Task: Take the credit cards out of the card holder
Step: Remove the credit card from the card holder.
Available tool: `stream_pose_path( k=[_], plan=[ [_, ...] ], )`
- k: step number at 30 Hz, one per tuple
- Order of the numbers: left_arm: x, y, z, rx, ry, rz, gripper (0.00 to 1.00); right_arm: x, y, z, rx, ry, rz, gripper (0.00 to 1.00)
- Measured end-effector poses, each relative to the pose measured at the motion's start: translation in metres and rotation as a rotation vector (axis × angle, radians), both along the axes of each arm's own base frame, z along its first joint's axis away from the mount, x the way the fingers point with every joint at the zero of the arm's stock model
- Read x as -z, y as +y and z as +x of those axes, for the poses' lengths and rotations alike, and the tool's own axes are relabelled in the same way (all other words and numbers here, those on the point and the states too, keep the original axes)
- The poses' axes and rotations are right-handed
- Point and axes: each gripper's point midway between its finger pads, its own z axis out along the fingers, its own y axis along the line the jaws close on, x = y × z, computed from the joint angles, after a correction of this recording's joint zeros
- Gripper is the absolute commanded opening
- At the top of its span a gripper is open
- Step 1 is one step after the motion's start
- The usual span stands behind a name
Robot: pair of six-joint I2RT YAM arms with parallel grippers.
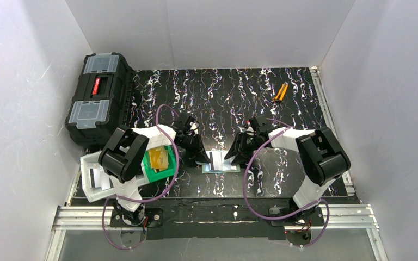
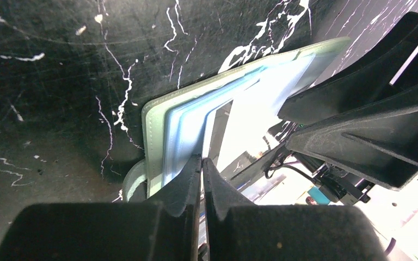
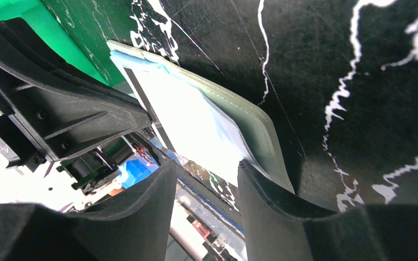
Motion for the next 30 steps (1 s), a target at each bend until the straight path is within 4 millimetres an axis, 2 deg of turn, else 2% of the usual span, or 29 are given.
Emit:
stream_pose_path(
  k=[10, 21, 30],
  plan=[
    [-0.006, 0.004, 0.001, -0.003, -0.02, 0.012, 0.0, -0.008, -0.008, 0.004, 0.001, -0.044, -0.058, 0.54],
    [-0.035, 0.014, 0.014, -0.052, -0.09, -0.014, 0.0, -0.029, -0.002, 0.012, -0.01, -0.08, -0.028, 0.55],
    [-0.031, 0.028, 0.009, -0.055, -0.081, 0.049, 0.0, -0.036, 0.007, 0.011, -0.033, -0.088, -0.007, 0.56]
  ],
)
